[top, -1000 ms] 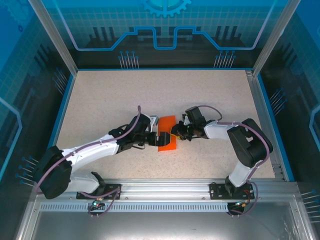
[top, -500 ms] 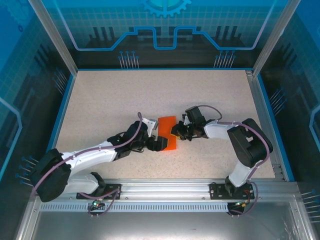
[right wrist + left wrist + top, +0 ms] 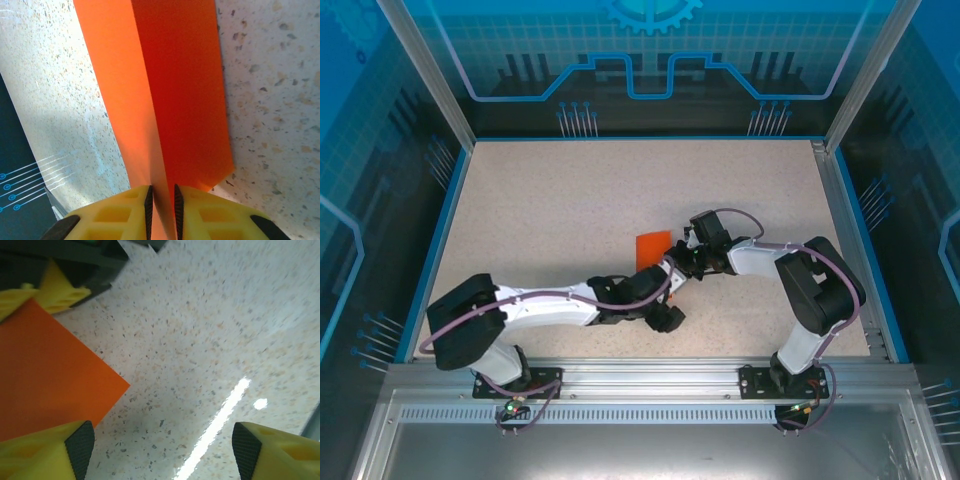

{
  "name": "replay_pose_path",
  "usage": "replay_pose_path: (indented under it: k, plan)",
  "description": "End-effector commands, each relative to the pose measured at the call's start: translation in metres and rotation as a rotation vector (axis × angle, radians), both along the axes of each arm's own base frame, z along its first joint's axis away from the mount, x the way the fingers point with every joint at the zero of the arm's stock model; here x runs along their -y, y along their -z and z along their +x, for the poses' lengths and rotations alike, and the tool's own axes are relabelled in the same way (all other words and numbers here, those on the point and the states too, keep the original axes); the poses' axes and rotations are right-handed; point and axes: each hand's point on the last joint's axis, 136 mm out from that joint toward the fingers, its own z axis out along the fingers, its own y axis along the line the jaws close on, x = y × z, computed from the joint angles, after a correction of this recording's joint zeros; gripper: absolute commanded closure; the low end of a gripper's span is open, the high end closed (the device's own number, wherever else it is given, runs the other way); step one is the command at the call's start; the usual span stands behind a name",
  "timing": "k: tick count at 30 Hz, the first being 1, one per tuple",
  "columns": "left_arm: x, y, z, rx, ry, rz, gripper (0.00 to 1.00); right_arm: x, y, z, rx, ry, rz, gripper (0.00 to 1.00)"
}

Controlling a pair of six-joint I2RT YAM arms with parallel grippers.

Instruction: Fold a paper plane with a square sheet of paper (pick it up from the middle)

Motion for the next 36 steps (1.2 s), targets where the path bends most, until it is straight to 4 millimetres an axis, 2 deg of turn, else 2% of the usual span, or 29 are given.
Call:
replay_pose_path:
  k: [1, 5, 9, 15, 27, 30, 36]
  plan:
    - [-0.006, 0.011, 0.009, 0.125, 0.017, 0.166, 0.24, -0.005, -0.004, -0.002, 0.000, -0.027, 0.003, 0.78]
    - [-0.004, 0.023, 0.019, 0.179, 0.001, 0.238, 0.25, -0.005, -0.005, -0.001, 0.002, -0.029, 0.003, 0.78]
    - [-0.004, 0.023, 0.029, 0.228, -0.026, 0.260, 0.29, -0.004, -0.006, -0.001, 0.003, -0.028, 0.001, 0.78]
    - [-0.004, 0.021, 0.033, 0.250, -0.037, 0.254, 0.49, -0.003, -0.005, -0.002, 0.000, -0.026, -0.001, 0.78]
    - [-0.014, 0.004, 0.040, 0.304, -0.090, 0.222, 0.95, 0.001, -0.006, -0.001, 0.002, -0.019, -0.003, 0.77]
    - [-0.016, 0.002, 0.042, 0.284, -0.099, 0.203, 1.00, 0.003, -0.006, -0.001, 0.002, -0.016, -0.004, 0.77]
    - [-0.018, -0.002, 0.039, 0.200, -0.091, 0.135, 1.00, 0.005, -0.008, -0.001, 0.010, -0.014, -0.005, 0.74]
